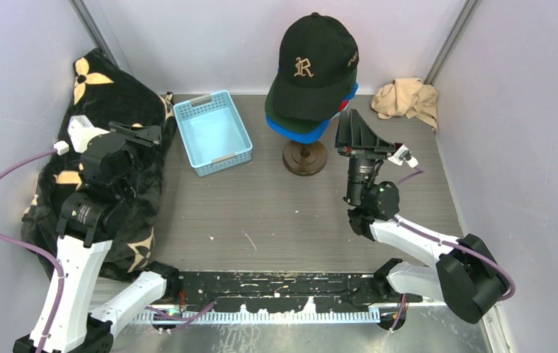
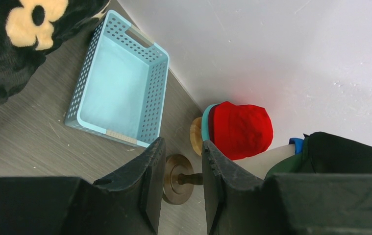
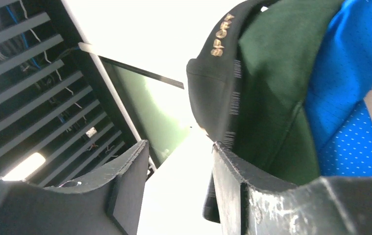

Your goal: Stack the hats

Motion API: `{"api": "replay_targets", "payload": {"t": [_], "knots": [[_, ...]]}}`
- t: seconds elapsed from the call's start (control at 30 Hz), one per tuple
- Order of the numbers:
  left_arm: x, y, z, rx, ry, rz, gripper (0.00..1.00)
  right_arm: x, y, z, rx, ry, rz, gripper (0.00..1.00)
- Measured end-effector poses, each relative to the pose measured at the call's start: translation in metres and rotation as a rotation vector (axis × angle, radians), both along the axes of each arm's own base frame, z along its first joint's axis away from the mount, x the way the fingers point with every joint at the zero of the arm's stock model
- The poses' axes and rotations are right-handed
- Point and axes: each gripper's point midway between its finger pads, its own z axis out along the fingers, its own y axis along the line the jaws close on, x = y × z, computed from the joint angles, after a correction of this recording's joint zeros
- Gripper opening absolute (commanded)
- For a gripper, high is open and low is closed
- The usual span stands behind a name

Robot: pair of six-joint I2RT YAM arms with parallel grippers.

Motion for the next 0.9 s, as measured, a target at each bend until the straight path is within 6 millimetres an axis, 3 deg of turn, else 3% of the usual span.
{"api": "replay_targets", "payload": {"t": [0.23, 0.37, 0.43, 0.53, 0.6, 0.7, 0.8, 0.9], "knots": [[-0.001, 0.0, 0.001, -0.002, -0.003, 0.0, 0.33, -0.022, -0.021, 0.009, 0.01, -0.006, -0.03, 0.56], [0.002, -0.001, -0.002, 0.006, 0.008, -0.002, 0.34, -0.032, -0.036, 0.016, -0.093, 0.068, -0.117, 0.74], [0.006, -0.002, -0.003, 0.014, 0.018, -0.003, 0.35, -0.036, -0.046, 0.034, -0.197, 0.12, -0.201, 0.84], [0.015, -0.005, 0.0, 0.032, 0.028, -0.008, 0.38, -0.043, -0.063, 0.078, -0.359, 0.18, -0.343, 0.99], [0.021, -0.006, 0.004, 0.045, 0.031, -0.011, 0.42, -0.048, -0.078, 0.105, -0.476, 0.231, -0.452, 1.0], [0.033, -0.01, 0.003, 0.073, 0.051, -0.016, 0.49, -0.053, -0.107, 0.122, -0.642, 0.35, -0.628, 1.0], [0.044, -0.013, -0.005, 0.105, 0.082, -0.025, 0.61, -0.051, -0.137, 0.11, -0.799, 0.536, -0.814, 1.0], [0.049, -0.015, -0.005, 0.121, 0.07, -0.035, 0.66, -0.042, -0.153, 0.07, -0.987, 0.727, -0.96, 1.0]]}}
